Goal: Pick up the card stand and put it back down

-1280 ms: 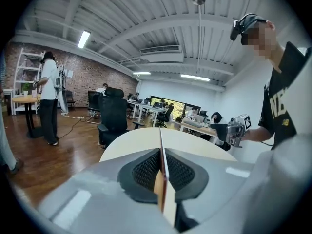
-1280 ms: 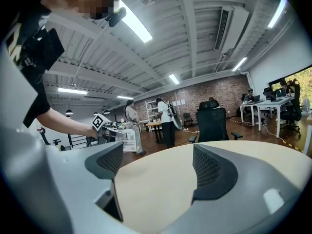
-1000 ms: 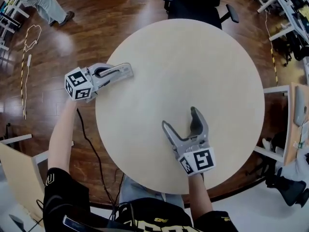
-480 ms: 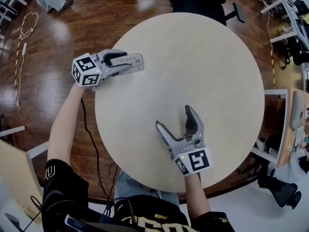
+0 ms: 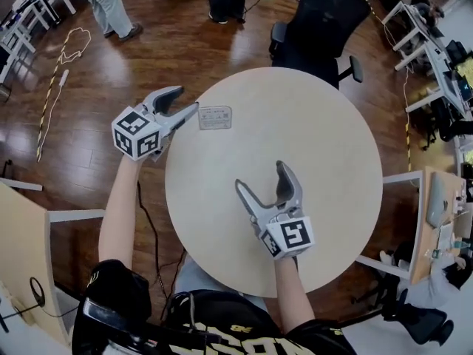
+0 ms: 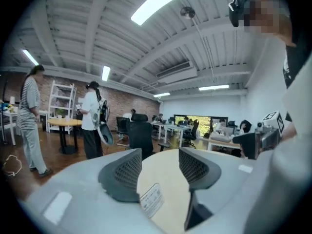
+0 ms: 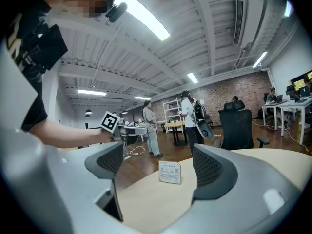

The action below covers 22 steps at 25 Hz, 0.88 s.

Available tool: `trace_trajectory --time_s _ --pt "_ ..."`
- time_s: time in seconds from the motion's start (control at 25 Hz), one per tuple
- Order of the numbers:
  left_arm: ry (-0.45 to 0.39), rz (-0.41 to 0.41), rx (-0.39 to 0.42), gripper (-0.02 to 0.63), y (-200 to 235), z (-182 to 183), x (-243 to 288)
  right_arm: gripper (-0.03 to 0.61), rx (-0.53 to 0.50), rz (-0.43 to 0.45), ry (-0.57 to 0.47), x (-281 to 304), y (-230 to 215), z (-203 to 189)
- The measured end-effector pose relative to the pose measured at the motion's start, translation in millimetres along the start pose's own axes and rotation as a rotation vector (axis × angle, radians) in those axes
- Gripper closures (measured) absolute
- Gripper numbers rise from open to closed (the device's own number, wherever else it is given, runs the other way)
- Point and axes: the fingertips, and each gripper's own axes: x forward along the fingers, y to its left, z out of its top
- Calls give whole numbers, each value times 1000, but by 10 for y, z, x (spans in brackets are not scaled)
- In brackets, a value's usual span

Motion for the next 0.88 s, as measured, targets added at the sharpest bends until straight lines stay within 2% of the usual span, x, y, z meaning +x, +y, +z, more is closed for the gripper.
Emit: trace_trajectory --time_s 0.12,0.24,0.36,0.48,0.64,0.72,0.88 --pt "-98 83 -15 348 -616 293 -439 130 -3 32 -45 -232 145 278" --pt "-107 177 38 391 -1237 368 -864 130 24 102 -71 -514 313 444" --pt "-162 286 72 391 -1786 592 -1293 130 49 173 -83 -804 435 564" --pt "-197 396 99 391 -2189 692 -1747 130 43 187 -92 -1078 591 622" --pt "-216 505 87 391 -2522 687 -2169 130 14 183 -118 -1356 904 733" --pt "-215 522 81 372 -2679 596 -2317 130 -10 166 -122 -1501 1080 718" --pt "-251 483 82 354 -2971 395 -2544 130 -37 109 -122 -1751 1389 667"
